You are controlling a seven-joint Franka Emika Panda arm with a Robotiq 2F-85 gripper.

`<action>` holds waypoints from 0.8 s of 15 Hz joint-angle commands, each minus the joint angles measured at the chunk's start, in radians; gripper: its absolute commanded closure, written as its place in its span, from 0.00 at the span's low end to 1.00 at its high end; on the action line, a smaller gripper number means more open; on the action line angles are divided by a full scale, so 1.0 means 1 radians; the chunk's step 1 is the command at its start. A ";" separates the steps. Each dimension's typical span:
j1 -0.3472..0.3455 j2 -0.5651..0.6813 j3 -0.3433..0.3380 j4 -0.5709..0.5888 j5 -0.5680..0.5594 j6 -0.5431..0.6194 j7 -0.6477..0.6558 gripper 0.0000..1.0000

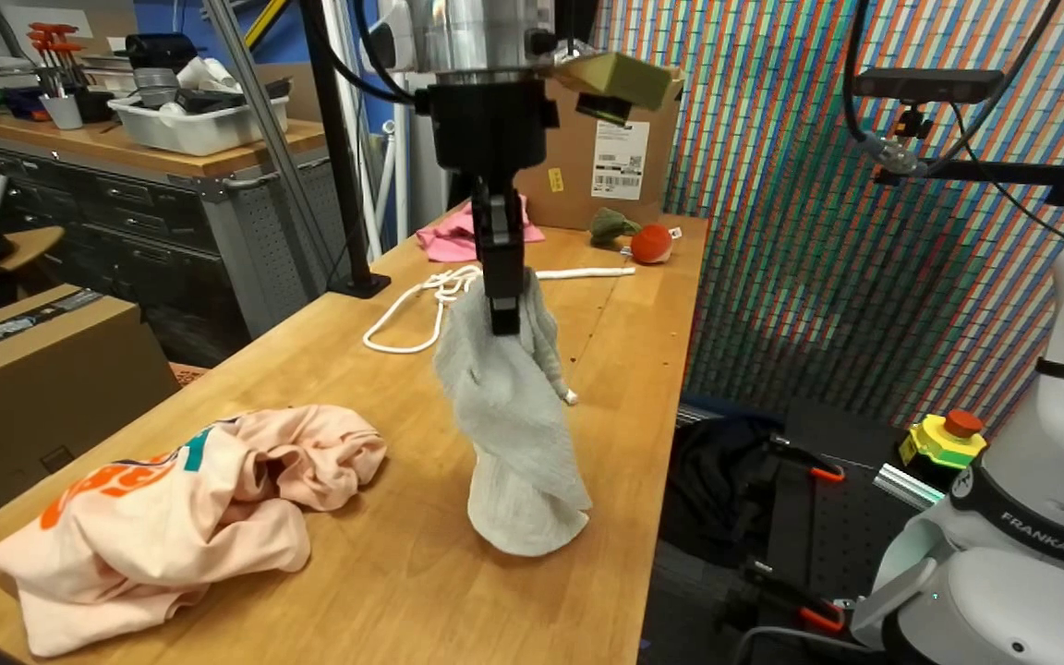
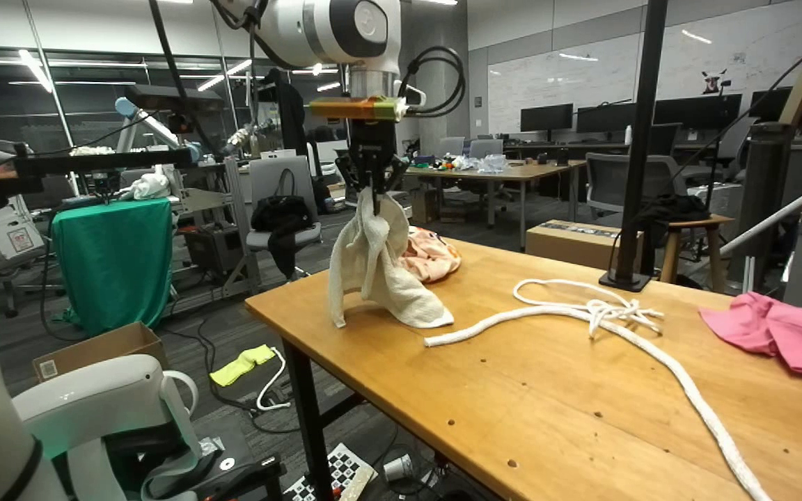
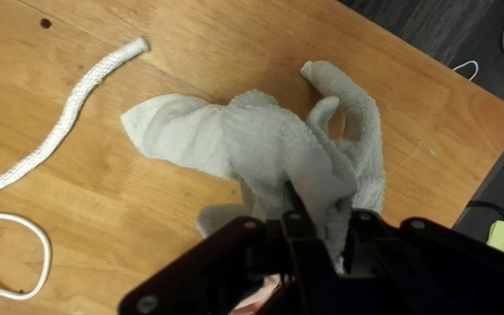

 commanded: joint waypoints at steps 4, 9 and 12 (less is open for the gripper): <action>0.004 -0.015 0.010 -0.133 0.082 0.090 0.145 0.85; 0.014 -0.021 0.021 -0.191 0.160 0.114 0.210 0.84; 0.024 -0.020 0.032 -0.199 0.222 0.147 0.256 0.83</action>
